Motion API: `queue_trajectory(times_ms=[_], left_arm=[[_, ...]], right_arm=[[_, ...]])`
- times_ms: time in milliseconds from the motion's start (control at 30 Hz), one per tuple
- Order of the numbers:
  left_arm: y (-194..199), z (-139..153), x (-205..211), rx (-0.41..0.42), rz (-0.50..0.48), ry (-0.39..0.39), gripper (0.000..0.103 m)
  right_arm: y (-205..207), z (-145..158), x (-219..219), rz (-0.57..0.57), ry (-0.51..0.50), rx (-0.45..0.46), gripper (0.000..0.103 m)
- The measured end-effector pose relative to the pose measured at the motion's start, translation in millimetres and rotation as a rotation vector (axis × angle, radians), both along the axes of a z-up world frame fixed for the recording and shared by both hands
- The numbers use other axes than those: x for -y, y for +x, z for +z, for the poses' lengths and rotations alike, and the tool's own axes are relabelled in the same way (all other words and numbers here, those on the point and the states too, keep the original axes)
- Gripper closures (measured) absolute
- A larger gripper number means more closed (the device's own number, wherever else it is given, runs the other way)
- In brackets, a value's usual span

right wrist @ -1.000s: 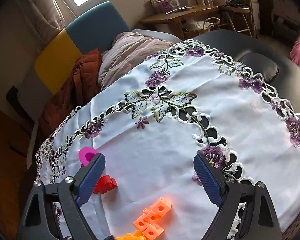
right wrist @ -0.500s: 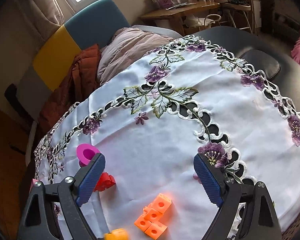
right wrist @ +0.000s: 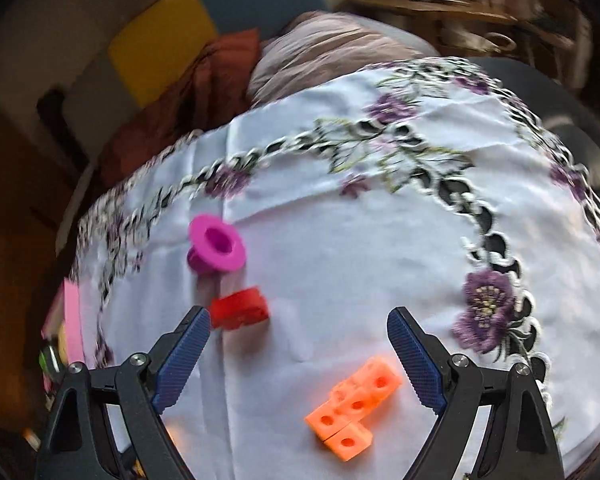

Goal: Organize rigid objects
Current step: 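Grasp the yellow piece with the left tool and lift it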

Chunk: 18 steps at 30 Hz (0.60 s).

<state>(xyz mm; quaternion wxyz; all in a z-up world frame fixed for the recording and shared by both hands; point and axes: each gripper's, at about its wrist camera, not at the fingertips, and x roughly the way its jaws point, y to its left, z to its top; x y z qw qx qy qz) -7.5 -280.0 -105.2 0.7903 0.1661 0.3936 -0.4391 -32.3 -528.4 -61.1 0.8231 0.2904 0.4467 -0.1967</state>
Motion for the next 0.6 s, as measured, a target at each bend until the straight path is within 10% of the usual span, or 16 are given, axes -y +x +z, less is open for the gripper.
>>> queue_trajectory(times_ms=[333,400,600], left_arm=[[0,1,-4,-0.024,0.022,-0.035,0.075],[-1,1,-6,-0.023,0.027,-0.04,0.075],[-5,0,-7,-0.015,0.043,-0.051,0.075]], right_arm=[[59,-20,-32,0.171,-0.097,-0.11,0.014],[64,-36,-36,0.195,-0.12,-0.154,0.056],[66,-37,-39,0.24,-0.15,-0.168,0.057]])
